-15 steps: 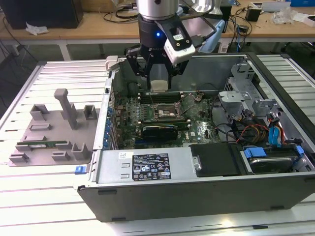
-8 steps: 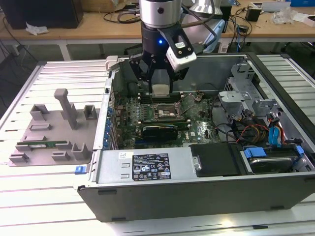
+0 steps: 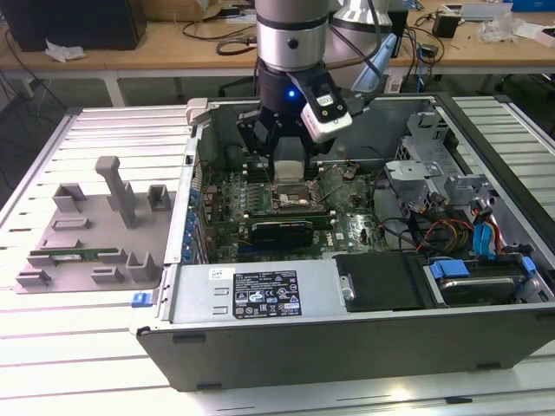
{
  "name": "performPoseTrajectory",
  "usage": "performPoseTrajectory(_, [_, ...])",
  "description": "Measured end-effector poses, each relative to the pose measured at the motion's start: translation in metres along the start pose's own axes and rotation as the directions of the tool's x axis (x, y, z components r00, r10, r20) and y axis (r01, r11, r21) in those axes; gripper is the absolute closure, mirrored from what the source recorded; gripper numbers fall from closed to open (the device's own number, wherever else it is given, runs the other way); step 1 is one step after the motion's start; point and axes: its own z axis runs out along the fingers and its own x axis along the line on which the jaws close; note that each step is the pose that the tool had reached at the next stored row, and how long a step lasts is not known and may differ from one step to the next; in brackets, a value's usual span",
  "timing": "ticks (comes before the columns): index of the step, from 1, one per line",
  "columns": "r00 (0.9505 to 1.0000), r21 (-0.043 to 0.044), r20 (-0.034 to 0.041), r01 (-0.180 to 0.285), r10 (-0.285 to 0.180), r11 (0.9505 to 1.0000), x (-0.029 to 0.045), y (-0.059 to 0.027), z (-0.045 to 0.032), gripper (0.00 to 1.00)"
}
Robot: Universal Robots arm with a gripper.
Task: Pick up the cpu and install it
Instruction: 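Pick up the cpu and move it towards the insertion slot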
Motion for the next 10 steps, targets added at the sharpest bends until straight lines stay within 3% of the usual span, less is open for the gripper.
performPoseTrajectory(6, [1.0000, 0.0002, -0.0013, 0.000, 0.000, 1.0000, -0.0043, 0.0069, 0.0130, 0.46])
performPoseTrajectory(10, [1.0000, 0.0001, -0.0015, 0.005, -0.005, 1.0000, -0.0047, 0.0205, 0.0249, 0.46])
